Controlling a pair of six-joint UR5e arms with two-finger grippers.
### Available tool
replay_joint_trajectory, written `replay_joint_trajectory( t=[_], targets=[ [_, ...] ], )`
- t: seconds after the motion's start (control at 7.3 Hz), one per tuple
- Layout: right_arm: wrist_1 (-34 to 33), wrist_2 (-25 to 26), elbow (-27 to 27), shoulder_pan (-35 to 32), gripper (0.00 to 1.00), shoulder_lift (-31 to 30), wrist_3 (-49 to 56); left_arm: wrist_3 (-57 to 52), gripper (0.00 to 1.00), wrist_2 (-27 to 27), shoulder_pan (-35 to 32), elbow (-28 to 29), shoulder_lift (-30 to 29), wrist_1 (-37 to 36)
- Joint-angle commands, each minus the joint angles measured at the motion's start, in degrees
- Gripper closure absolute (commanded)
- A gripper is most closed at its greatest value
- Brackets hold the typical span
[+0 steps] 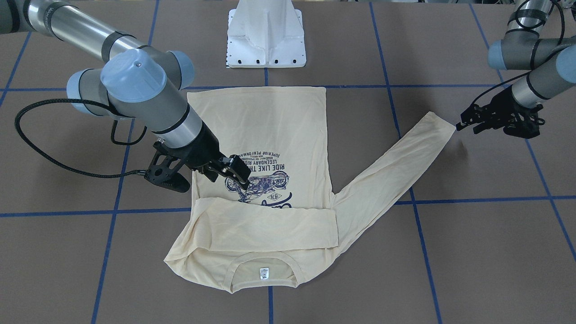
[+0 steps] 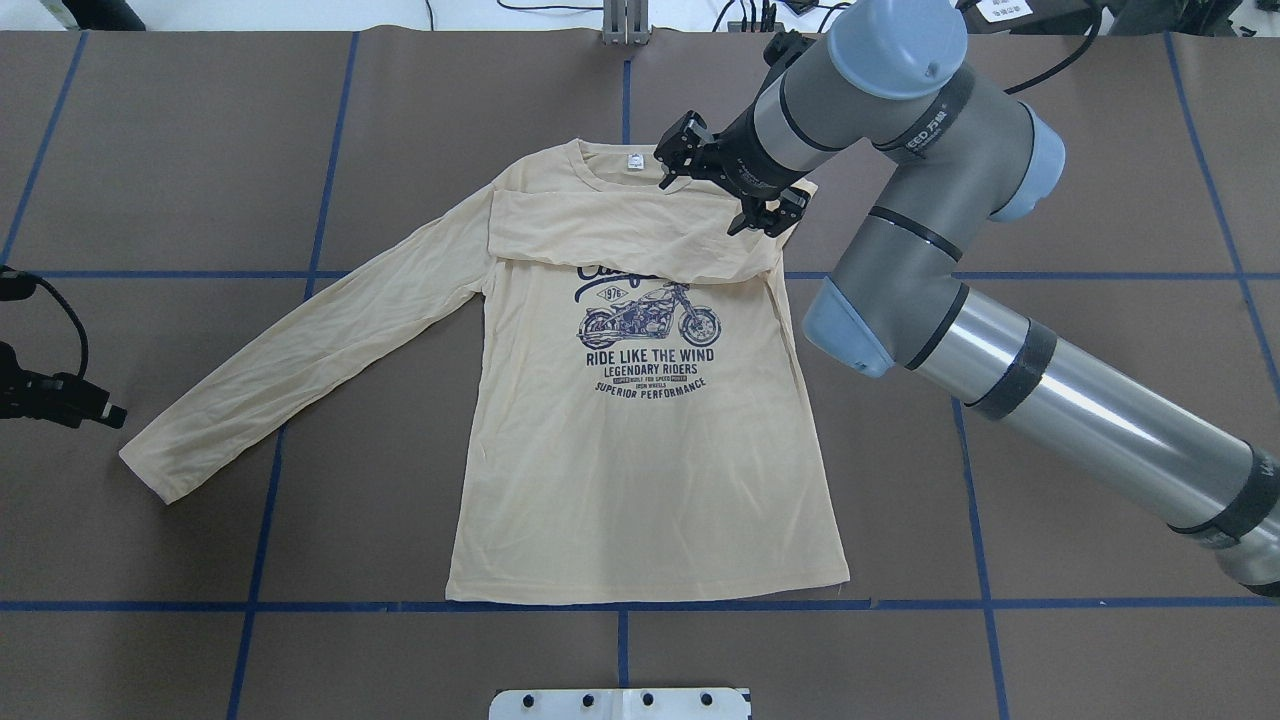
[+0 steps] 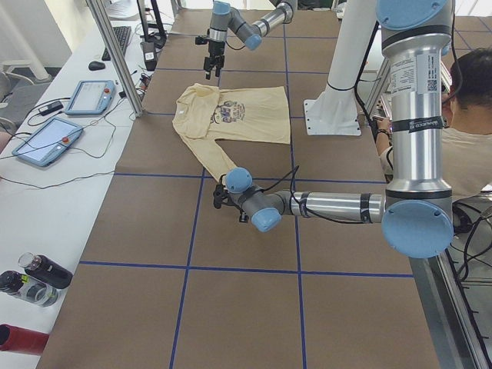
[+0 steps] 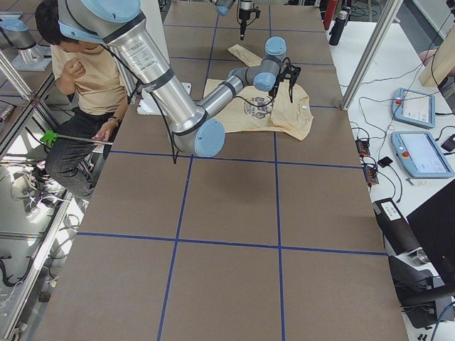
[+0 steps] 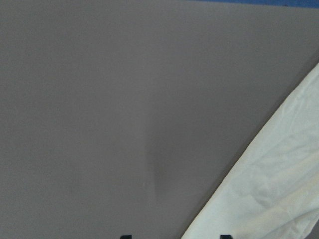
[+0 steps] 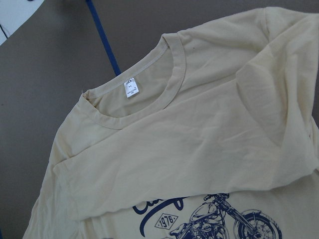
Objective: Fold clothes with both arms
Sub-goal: 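Release the folded sleeve near the collar while the left gripper reaches the other cuff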
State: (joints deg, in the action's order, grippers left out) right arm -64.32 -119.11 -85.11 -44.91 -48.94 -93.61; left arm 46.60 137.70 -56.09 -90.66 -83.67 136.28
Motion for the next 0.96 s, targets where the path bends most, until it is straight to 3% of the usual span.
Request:
replay_joint_trajectory(
  t=[0.0, 0.82],
  targets=[
    [0.1, 0.0, -0.2, 0.0, 0.07, -0.5, 0.0, 0.0, 0.33, 0.1, 1.8, 0.0, 0.0, 0.0],
    [0.2, 0.1, -1.1, 0.0, 0.07, -1.5, 0.0, -0.2, 0.39, -0.2, 3.0, 1.0, -0.4, 0.0]
  ],
)
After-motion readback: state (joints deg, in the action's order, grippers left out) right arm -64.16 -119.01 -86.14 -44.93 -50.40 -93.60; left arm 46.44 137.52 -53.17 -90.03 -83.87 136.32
